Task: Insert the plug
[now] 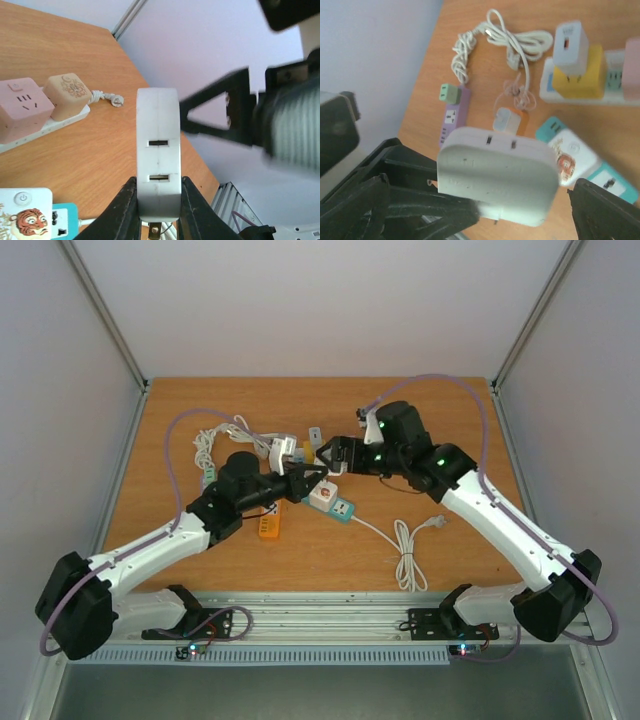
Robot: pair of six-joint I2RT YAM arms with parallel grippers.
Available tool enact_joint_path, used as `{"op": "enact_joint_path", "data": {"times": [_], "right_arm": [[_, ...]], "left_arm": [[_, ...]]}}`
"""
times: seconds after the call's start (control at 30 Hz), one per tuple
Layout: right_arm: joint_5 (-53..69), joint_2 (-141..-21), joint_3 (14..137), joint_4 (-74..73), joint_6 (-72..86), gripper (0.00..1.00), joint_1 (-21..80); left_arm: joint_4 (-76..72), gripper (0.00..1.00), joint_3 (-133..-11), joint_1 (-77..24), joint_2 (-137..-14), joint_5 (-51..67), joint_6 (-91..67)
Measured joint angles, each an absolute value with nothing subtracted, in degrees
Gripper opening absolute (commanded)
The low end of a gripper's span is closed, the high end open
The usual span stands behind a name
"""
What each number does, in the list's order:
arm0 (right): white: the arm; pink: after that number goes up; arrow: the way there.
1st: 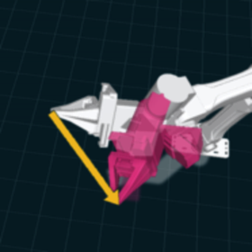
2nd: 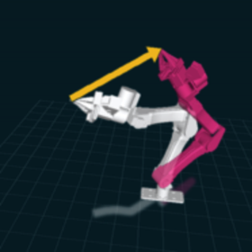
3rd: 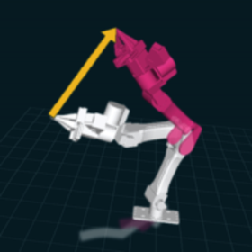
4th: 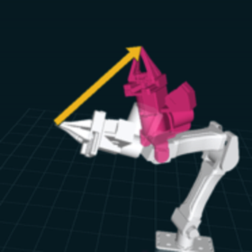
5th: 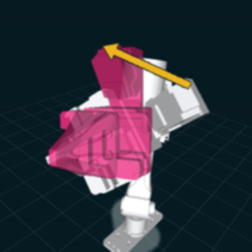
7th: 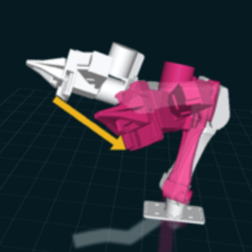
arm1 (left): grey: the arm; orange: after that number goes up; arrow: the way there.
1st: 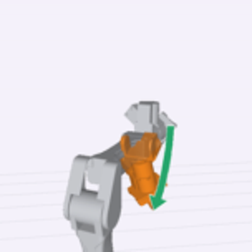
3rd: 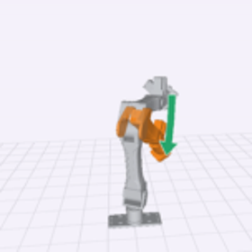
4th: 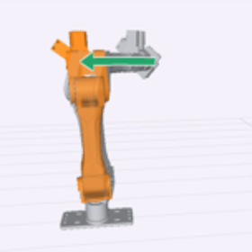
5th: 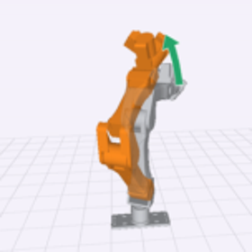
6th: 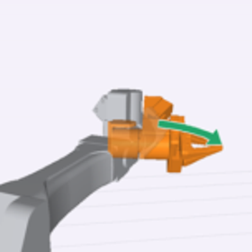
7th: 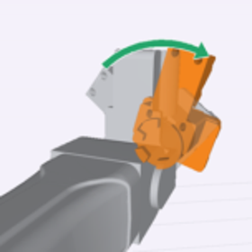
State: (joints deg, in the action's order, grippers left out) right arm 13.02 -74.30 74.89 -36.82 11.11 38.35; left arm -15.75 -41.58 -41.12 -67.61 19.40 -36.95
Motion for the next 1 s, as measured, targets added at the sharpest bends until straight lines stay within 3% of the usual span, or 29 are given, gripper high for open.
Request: {"op": "enact_joint_path", "data": {"times": [0.23, 0.47, 0.6, 0.83, 1.0], "right_arm": [[31.14, -78.48, 88.51, -38.06, -10.76, 0.98, 25.17], [46.37, -79.68, 90.96, -47.07, -40.84, 0.97, 24.1], [50.15, -79.68, 89.86, -53.63, -54.19, 0.95, 24.08], [51.03, -80.44, 89.78, -61.21, -67.13, 0.78, 24.08], [51.18, -80.84, 88.2, -63.46, -71.11, 0.77, 24.08]], "left_arm": [[-9.74, 0.01, -45.28, -38.72, -66.81, 24.34, -31.7], [-6.94, 0.0, -47.9, -37.87, -66.65, 29.23, -21.34], [-6.15, 0.0, -47.9, -37.82, -66.65, 32.03, -15.33], [-6.68, 0.0, -47.9, -37.71, -64.49, 39.62, -7.33], [-6.83, 0.0, -47.9, -37.67, -64.14, 43.42, -4.84]]}}
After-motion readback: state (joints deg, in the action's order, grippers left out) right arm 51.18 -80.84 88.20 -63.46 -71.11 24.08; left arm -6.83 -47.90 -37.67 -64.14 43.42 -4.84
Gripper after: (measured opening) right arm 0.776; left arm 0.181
